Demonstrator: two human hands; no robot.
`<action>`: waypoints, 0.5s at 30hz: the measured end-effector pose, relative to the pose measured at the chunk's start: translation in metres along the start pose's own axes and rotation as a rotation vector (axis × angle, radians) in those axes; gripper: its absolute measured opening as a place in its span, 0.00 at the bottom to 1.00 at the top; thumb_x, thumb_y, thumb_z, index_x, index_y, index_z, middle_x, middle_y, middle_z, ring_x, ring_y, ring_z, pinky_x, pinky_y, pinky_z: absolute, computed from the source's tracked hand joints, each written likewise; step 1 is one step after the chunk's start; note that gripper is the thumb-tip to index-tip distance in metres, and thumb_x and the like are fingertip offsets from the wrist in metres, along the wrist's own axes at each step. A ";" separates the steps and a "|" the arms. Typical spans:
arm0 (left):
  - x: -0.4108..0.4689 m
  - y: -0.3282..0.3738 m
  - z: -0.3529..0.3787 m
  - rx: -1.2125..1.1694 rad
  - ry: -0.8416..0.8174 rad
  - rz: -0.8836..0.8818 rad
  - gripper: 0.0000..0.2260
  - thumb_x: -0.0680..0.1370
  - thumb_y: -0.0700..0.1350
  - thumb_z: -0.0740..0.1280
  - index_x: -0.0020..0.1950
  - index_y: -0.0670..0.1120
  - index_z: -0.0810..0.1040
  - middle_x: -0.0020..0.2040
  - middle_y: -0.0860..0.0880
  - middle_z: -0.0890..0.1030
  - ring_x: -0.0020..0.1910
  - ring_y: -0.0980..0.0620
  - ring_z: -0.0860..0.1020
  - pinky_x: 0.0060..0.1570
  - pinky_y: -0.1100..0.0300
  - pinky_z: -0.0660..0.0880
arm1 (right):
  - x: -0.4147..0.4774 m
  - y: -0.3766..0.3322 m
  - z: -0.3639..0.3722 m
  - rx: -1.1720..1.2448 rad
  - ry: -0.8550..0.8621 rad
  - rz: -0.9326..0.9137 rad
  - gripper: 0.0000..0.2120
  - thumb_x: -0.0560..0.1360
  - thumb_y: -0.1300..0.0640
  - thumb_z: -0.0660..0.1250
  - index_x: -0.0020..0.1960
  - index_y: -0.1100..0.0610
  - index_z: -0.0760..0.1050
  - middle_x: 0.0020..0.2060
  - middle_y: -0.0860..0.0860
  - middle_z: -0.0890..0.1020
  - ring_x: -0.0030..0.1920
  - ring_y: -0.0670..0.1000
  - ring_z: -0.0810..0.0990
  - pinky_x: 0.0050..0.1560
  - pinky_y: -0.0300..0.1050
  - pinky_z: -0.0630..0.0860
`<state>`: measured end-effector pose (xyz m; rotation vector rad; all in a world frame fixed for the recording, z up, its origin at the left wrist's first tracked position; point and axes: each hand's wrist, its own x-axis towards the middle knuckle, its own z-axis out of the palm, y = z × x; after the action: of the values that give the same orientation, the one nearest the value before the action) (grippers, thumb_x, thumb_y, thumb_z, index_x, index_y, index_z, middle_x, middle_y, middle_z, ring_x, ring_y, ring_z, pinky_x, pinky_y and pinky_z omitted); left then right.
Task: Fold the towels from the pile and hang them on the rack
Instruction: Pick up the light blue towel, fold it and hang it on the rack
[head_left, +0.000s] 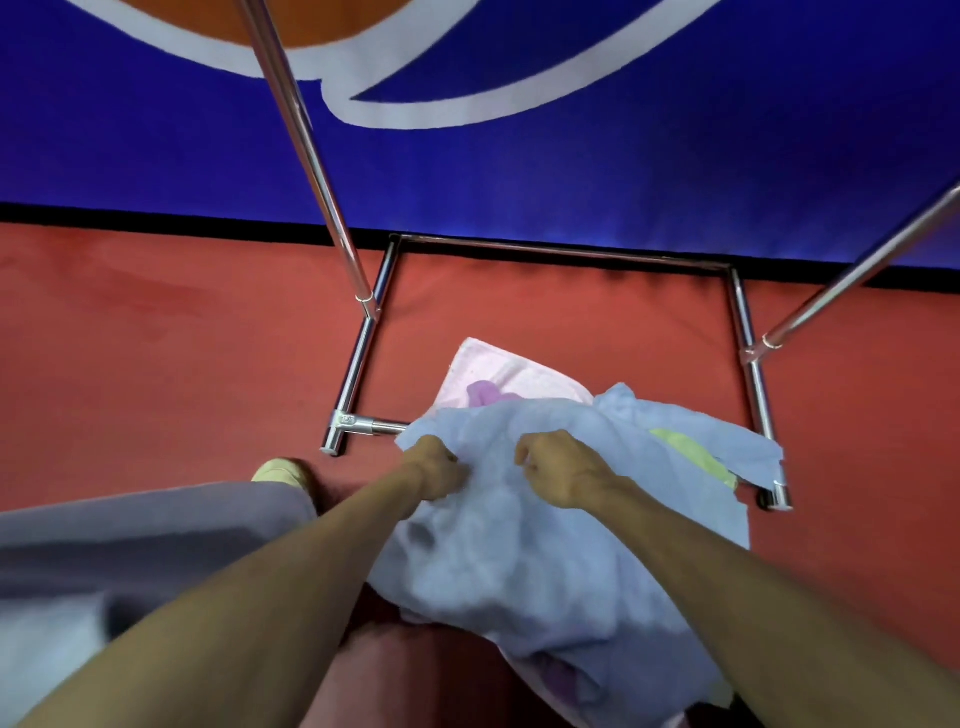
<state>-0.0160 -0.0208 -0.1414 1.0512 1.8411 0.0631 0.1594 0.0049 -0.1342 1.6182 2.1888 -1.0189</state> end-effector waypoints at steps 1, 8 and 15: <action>-0.006 0.003 -0.005 -0.001 0.008 0.037 0.14 0.75 0.37 0.64 0.29 0.42 0.69 0.29 0.46 0.72 0.27 0.52 0.69 0.29 0.62 0.69 | -0.005 0.000 -0.005 0.074 0.023 0.009 0.14 0.76 0.59 0.60 0.61 0.54 0.74 0.59 0.54 0.79 0.57 0.56 0.78 0.56 0.45 0.75; -0.069 0.060 -0.041 0.027 0.011 0.385 0.10 0.75 0.36 0.62 0.35 0.47 0.70 0.31 0.51 0.72 0.28 0.58 0.70 0.29 0.69 0.67 | -0.053 -0.019 -0.066 0.229 0.170 -0.100 0.20 0.79 0.59 0.57 0.70 0.55 0.64 0.56 0.57 0.80 0.55 0.58 0.78 0.56 0.50 0.74; -0.149 0.125 -0.072 0.339 0.047 0.800 0.12 0.75 0.36 0.61 0.38 0.51 0.65 0.37 0.48 0.75 0.36 0.51 0.71 0.39 0.56 0.69 | -0.127 -0.026 -0.123 0.199 0.196 -0.190 0.28 0.76 0.59 0.60 0.75 0.51 0.58 0.69 0.53 0.72 0.67 0.52 0.72 0.67 0.51 0.70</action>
<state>0.0300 -0.0168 0.0612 1.9873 1.3886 0.2559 0.2075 -0.0134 0.0373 1.6814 2.4792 -1.2114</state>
